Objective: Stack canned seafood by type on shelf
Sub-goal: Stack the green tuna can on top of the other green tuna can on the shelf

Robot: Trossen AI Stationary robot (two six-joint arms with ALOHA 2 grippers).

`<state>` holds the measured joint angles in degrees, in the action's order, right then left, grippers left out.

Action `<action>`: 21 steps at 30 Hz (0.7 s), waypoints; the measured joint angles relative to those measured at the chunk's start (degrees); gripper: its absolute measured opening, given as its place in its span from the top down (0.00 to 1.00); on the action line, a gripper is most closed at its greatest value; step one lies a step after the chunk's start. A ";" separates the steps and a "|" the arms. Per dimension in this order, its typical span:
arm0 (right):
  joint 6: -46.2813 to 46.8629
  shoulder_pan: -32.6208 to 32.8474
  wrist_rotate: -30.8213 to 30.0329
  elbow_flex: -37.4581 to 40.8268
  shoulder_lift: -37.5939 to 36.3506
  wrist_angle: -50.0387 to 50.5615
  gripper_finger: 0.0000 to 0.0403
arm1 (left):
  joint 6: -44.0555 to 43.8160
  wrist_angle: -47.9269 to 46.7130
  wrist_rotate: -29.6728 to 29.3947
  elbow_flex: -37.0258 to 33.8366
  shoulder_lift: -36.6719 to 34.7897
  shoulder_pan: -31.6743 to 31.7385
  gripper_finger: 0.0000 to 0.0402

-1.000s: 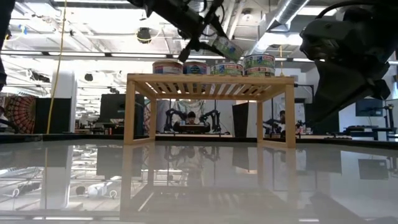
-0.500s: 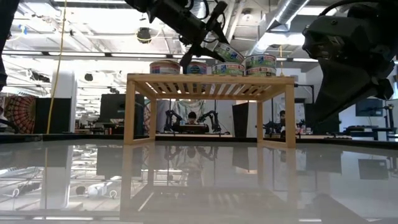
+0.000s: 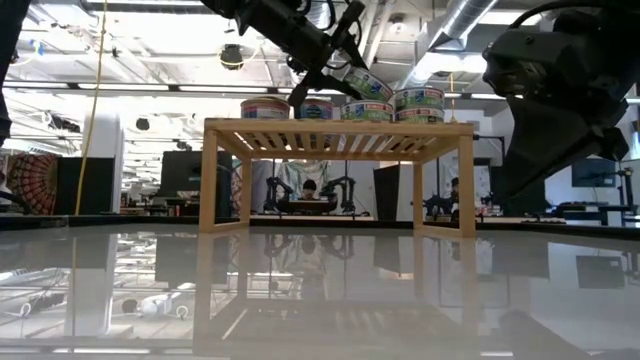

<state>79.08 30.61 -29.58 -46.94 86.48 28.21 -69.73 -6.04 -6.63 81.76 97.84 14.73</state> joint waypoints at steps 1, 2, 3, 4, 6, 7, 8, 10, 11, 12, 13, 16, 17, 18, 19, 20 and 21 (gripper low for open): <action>0.00 0.00 0.00 0.00 0.00 0.02 0.86 | 0.02 -0.02 0.00 0.00 0.00 -0.01 0.65; -0.02 0.00 -0.01 0.00 0.00 0.02 0.86 | 0.08 -0.16 0.00 0.00 0.00 -0.01 0.64; -0.04 0.00 0.00 0.00 0.00 0.02 0.86 | 0.30 -0.23 -0.02 -0.02 0.00 -0.01 0.63; -0.04 0.00 0.00 0.00 0.00 0.00 0.86 | 0.69 -0.36 -0.02 -0.02 0.00 -0.01 0.61; -0.06 0.00 0.00 0.00 0.00 0.02 0.86 | 1.43 -0.56 -0.01 -0.07 0.00 -0.01 0.57; -0.06 0.00 0.00 0.00 0.00 0.02 0.86 | 1.60 -0.61 0.08 -0.07 0.00 -0.01 0.55; -0.06 0.00 0.00 0.00 0.00 0.02 0.86 | 1.65 -0.59 0.41 -0.07 0.02 -0.01 0.53; -0.19 0.00 0.00 0.00 0.00 0.02 0.86 | 2.07 -0.57 1.21 -0.07 0.00 -0.01 0.48; -0.23 0.00 -0.02 0.00 0.00 0.02 0.86 | 3.45 -0.57 1.85 -0.07 0.01 -0.01 0.45; -0.23 0.00 -0.02 0.00 0.00 0.03 0.86 | 4.80 -0.42 2.09 -0.07 0.00 -0.04 0.43; -0.23 0.00 -0.02 0.00 0.00 0.04 0.86 | 5.85 -0.24 2.08 -0.07 0.02 -0.17 0.42; -0.29 0.00 -0.02 0.00 0.00 0.02 0.86 | 7.86 -0.20 0.84 -0.07 0.02 -0.50 0.38; -0.52 0.00 -0.02 0.00 0.00 0.02 0.86 | 8.41 -0.26 0.63 -0.07 0.02 -0.54 0.38; -0.50 0.00 -0.02 0.00 0.00 0.02 0.86 | 8.76 -0.45 0.62 -0.07 0.01 -0.54 0.38; -0.52 0.00 -0.02 0.00 0.00 0.02 0.86 | 9.05 -0.82 0.61 -0.07 0.00 -0.54 0.38; -0.54 0.00 -0.02 0.00 0.00 0.02 0.86 | 9.32 -1.10 0.57 -0.07 0.01 -0.51 0.37; -0.54 0.00 -0.02 0.00 0.00 0.02 0.86 | 9.84 -1.37 0.38 -0.07 0.00 -0.51 0.37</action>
<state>78.55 30.61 -29.61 -46.94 86.48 28.23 -59.90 -7.41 -6.25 81.69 97.84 14.22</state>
